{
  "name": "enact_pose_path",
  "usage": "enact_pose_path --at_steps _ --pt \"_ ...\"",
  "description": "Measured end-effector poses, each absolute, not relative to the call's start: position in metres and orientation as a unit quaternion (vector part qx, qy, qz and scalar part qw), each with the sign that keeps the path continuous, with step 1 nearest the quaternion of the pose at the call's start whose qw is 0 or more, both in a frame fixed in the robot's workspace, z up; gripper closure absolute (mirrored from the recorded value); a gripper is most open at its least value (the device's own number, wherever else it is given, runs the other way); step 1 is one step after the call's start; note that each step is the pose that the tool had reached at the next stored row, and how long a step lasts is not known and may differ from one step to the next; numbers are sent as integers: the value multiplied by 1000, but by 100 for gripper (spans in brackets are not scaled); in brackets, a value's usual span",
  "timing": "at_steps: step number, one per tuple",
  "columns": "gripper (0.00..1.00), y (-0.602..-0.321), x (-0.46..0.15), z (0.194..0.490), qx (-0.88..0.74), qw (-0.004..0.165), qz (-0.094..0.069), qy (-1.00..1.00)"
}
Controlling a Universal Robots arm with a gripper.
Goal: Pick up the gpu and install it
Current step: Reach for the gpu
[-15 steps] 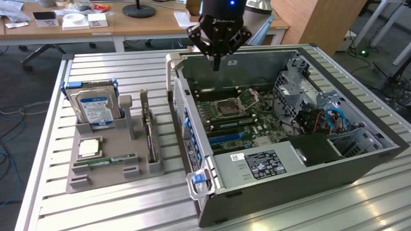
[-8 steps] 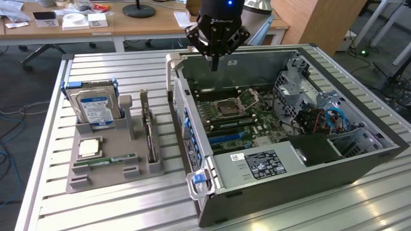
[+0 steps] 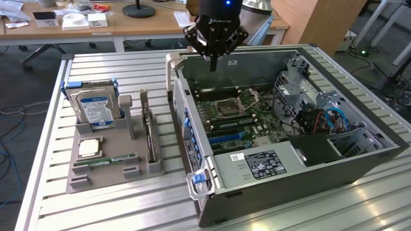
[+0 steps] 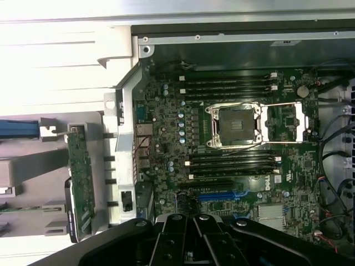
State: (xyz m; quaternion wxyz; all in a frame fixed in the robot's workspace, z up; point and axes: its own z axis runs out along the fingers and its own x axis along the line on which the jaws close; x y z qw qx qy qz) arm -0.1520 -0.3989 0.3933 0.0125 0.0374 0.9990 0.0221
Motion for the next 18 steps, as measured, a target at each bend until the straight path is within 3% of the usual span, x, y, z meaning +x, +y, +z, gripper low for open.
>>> enact_pose_path --at_steps 18 --pt "89 -399 -158 393 37 12 22 999"
